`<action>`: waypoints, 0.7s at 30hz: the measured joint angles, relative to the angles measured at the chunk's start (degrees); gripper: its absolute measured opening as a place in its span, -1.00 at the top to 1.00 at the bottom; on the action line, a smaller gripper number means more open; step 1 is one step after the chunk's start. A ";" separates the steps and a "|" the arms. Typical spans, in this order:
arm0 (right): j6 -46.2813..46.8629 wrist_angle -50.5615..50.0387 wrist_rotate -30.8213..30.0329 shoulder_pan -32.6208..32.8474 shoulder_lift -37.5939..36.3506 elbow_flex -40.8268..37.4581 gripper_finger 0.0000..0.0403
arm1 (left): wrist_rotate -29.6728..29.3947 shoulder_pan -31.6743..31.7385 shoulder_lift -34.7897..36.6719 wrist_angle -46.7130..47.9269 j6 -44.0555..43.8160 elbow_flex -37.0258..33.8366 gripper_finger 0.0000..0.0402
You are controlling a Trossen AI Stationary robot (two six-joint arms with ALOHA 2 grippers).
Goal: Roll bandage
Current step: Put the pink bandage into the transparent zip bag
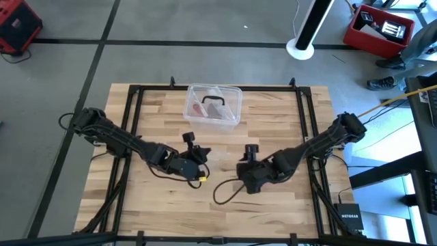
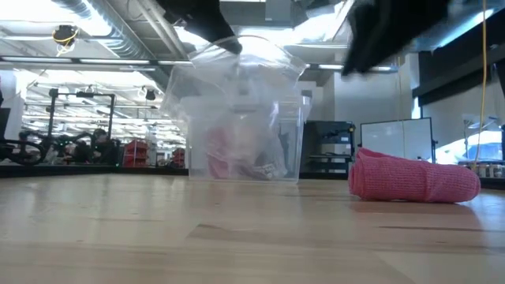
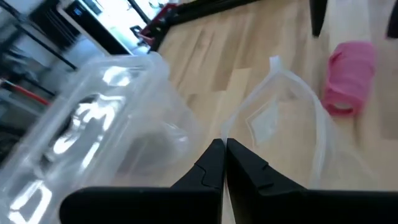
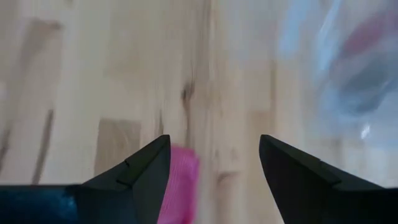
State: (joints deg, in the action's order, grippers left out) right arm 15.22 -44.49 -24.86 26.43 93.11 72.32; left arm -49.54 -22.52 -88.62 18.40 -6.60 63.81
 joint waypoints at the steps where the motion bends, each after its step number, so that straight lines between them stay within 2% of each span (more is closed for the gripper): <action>1: 1.92 2.10 0.47 -0.11 -0.37 -3.04 -0.23 | -0.88 -0.21 0.00 0.07 1.08 0.00 0.99; 5: 8.76 8.79 7.20 -0.25 -0.17 -12.69 -0.23 | -1.51 -0.38 -1.02 0.87 2.58 0.00 0.99; 9: 12.88 15.88 10.93 -0.08 0.01 -17.44 -0.23 | -1.51 -0.38 -2.76 0.83 2.49 -0.02 0.99; 16: 12.76 19.97 10.00 -0.19 0.23 -17.84 -0.23 | -1.48 -0.38 -3.93 1.05 1.87 -0.07 0.99; 21: 11.36 20.88 8.03 -0.64 3.79 -19.16 -0.23 | -1.46 -0.38 -3.91 1.08 0.52 -0.07 0.99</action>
State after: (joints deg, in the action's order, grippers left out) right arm 26.58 -23.61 -16.83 25.79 96.90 53.15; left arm -51.00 -22.90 -92.53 19.48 -6.08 63.75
